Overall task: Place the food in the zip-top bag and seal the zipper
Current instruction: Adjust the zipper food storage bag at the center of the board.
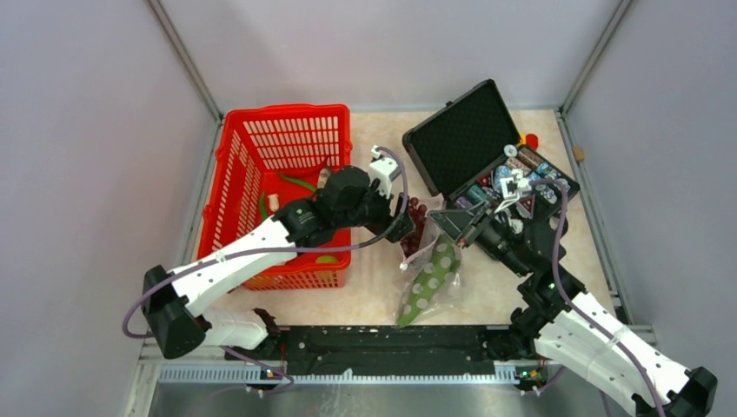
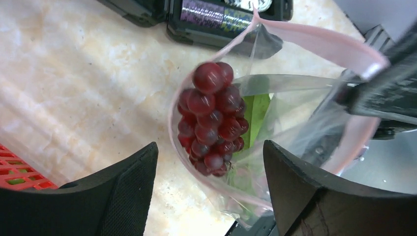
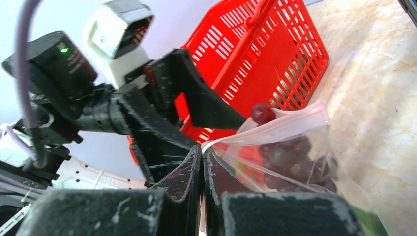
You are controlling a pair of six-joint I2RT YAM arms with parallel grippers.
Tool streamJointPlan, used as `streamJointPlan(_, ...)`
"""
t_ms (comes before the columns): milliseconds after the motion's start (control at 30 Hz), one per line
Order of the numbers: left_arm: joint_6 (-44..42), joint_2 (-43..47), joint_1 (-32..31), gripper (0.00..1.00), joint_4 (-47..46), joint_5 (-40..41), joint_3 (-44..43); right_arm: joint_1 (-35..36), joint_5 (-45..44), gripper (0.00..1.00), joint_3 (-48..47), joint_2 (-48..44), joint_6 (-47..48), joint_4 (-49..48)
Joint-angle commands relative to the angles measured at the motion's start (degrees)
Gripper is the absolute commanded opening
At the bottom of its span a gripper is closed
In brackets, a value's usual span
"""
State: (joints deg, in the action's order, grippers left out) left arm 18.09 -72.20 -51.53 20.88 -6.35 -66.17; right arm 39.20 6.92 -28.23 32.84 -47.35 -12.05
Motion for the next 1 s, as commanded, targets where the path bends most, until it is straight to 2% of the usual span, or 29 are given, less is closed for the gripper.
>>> streamJointPlan(0, 1.23, -2.76, 1.45, 0.78, -0.05, -0.29, -3.47, -0.09, 1.38, 0.0, -4.5, -1.58, 0.39, -2.8)
streamJointPlan(133, 1.16, -4.2, 1.69, 0.75, 2.42, 2.01, -3.75, -0.09, 1.89, 0.0, -4.99, -1.85, 0.51, -2.71)
streamJointPlan(233, 0.9, -3.84, 1.76, 0.62, 2.57, -0.15, -3.15, -0.09, 1.79, 0.0, -5.17, -1.8, 0.71, -2.45)
streamJointPlan(333, 1.03, -2.99, 1.78, 0.58, 1.88, -2.12, -2.2, -0.11, 1.7, 0.0, -5.17, -1.66, 0.77, -2.49)
streamJointPlan(467, 0.86, -2.44, 1.78, 0.38, -0.28, -4.19, -0.82, -0.09, 1.88, 0.0, -5.01, -1.54, 0.73, -2.93)
streamJointPlan(600, 0.72, -5.43, 1.91, 0.34, 1.73, -5.57, -2.48, -0.09, 3.35, 0.0, -5.36, -1.15, 0.95, -3.64)
streamJointPlan(667, 0.64, -6.27, 1.96, 0.4, 2.14, -6.05, -2.91, -0.09, 4.66, 0.0, -5.72, -0.92, 1.11, -4.25)
streamJointPlan(733, 0.35, -6.84, 1.96, 0.39, 2.34, -6.16, -3.3, -0.1, 5.87, 0.0, -6.07, -0.76, 1.3, -4.67)
streamJointPlan(767, 0.25, -6.95, 1.96, 0.36, 2.7, -6.21, -3.54, -0.09, 5.99, 0.0, -6.21, -0.69, 1.33, -4.66)
streamJointPlan(967, -0.8, -5.58, 1.96, 0.02, 5.22, -5.08, -4.77, -0.09, 4.49, 0.0, -6.06, -1.12, 1.69, -3.29)
